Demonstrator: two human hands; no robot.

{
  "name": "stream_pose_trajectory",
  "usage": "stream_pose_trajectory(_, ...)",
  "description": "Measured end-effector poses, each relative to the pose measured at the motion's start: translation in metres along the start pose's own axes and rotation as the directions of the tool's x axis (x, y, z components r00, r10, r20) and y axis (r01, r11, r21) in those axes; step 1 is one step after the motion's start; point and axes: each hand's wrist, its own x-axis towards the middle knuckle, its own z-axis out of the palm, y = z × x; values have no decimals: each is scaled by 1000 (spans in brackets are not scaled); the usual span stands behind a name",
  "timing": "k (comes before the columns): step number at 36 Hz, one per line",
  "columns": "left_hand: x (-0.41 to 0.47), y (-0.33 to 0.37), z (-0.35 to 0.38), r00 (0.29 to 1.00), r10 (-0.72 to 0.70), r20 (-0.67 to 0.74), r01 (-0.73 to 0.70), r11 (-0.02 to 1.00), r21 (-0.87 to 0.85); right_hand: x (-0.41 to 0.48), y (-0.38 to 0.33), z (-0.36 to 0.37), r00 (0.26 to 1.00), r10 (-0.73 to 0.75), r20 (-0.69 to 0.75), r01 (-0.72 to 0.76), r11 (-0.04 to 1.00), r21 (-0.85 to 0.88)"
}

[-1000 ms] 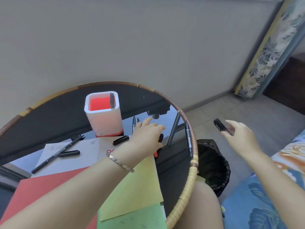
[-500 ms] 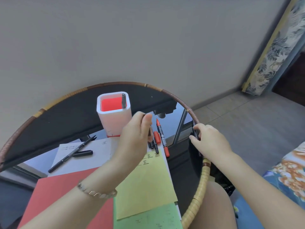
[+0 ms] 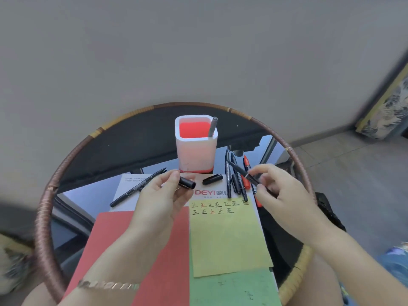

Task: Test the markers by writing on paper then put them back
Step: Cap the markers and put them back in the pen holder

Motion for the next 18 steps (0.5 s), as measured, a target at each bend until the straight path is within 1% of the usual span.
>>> stream_pose_trajectory(3,1,3,-4,1000,-10,25,14,991,-135,-8,-15,6,999,-24,36,18,988,155)
stream_pose_trajectory(6,-1,3,-6,999,11,43,-3,982,-188,-14,-24,11,998,-39,57,24,969,245)
stream_pose_trajectory(9,-5,3,-8,998,35,54,-24,980,-197,-19,-28,15,997,-54,56,38,964,262)
stream_pose_trajectory(15,-10,4,-9,998,51,35,-43,975,-216,-22,-29,20,998,-62,26,55,975,215)
stream_pose_trajectory(18,-13,4,-9,998,53,33,-45,976,-213,-23,-30,20,998,-59,14,54,972,231)
